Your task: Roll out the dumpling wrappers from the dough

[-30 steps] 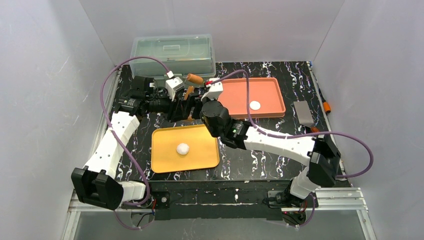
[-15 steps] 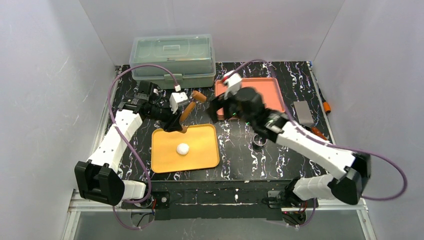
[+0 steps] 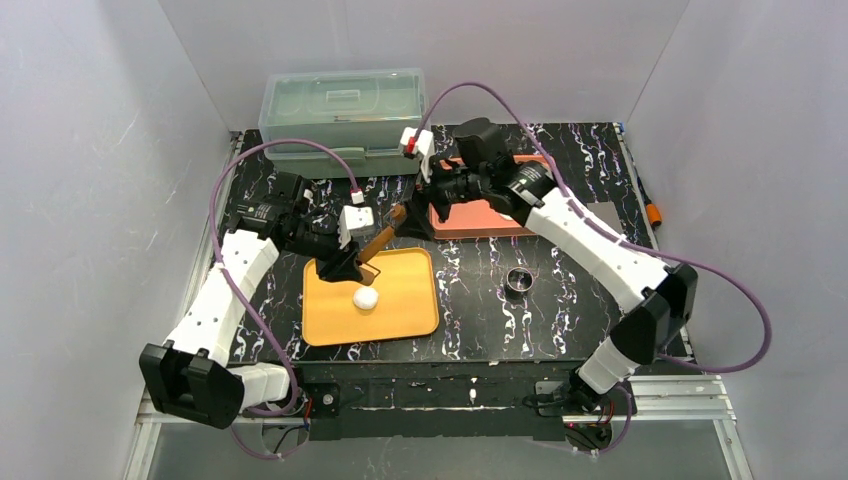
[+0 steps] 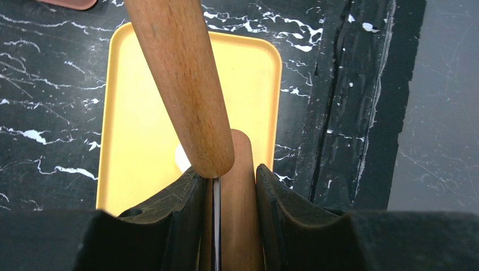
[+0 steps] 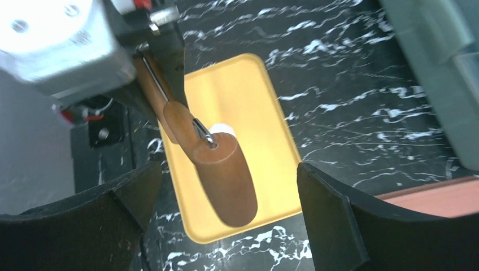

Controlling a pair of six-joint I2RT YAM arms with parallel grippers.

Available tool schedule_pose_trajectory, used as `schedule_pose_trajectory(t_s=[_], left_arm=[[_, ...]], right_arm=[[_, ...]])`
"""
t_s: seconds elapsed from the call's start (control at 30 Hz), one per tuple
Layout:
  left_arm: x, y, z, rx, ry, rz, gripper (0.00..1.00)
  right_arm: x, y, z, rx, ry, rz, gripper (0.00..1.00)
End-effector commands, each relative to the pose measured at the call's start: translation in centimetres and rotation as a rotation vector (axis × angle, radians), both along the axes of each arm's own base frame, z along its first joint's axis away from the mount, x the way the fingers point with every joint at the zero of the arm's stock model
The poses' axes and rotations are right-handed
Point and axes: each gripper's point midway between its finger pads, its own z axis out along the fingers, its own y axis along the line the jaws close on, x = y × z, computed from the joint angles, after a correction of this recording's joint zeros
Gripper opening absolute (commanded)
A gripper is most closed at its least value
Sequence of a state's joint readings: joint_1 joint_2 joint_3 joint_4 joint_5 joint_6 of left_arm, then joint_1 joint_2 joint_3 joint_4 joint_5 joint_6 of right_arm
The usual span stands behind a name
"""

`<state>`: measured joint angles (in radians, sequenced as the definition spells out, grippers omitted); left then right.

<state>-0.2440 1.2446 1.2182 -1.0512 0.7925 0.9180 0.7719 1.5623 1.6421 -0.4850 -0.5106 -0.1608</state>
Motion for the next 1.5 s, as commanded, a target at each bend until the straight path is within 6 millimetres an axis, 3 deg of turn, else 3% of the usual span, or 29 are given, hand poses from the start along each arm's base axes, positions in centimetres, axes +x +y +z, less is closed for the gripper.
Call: schedule_pose_trajectory(t_s=[0.0,0.13,0.23,0.37,0.77,0.9,1.07,1.17,1.27,1.47], left_arm=[[-1.9,-1.0,2.6,-0.081,-0.039,-0.079,0.0],[-2.3,-1.3,3.0,-0.1,-0.03,-0.089,0.0],[-2.3,-1.6,3.3,-0.115,-0.028,-0.094,0.0],[-2.4,-1.8,3.5,-0.122,-0.024,-0.095,0.0],[-2.4,-1.9,3.5,-0.121,-0.022,-0.101,0.0],[-2.4,-1.9,3.6,-0.121,-0.023,-0.1,0.0],[-2.3,-2.0,3.8,-0.127,-0.03,-0.098,0.0],[-2.1,-2.0,3.6,-0.124,-0.029,-0.093,0.0],[-1.9,-2.0,3.5,-0.119,-0.03,-0.085,0.0],[-0.7,-1.9,3.1,-0.098,-0.038,-0.05,0.0]], right_arm=[[-3.2,0.1,-0.2,-0.007,0.051,0.206,0.98],[-4.1,1.2,-0.6,0.049,0.09,0.285,0.95],[-4.5,1.9,-1.5,0.073,0.138,0.325,0.82],[-4.7,2.6,-1.5,0.135,0.158,0.344,0.73],[-4.6,3.5,-1.8,0.176,0.204,0.353,0.6],[-4.7,3.6,-1.9,0.172,0.215,0.354,0.48],[-4.8,3.3,-2.6,0.148,0.225,0.348,0.47],[-5.0,3.1,-3.1,0.132,0.238,0.349,0.32],[-5.1,2.7,-3.8,0.097,0.246,0.337,0.02],[-3.9,2.0,-4.7,0.05,0.224,0.218,0.01]])
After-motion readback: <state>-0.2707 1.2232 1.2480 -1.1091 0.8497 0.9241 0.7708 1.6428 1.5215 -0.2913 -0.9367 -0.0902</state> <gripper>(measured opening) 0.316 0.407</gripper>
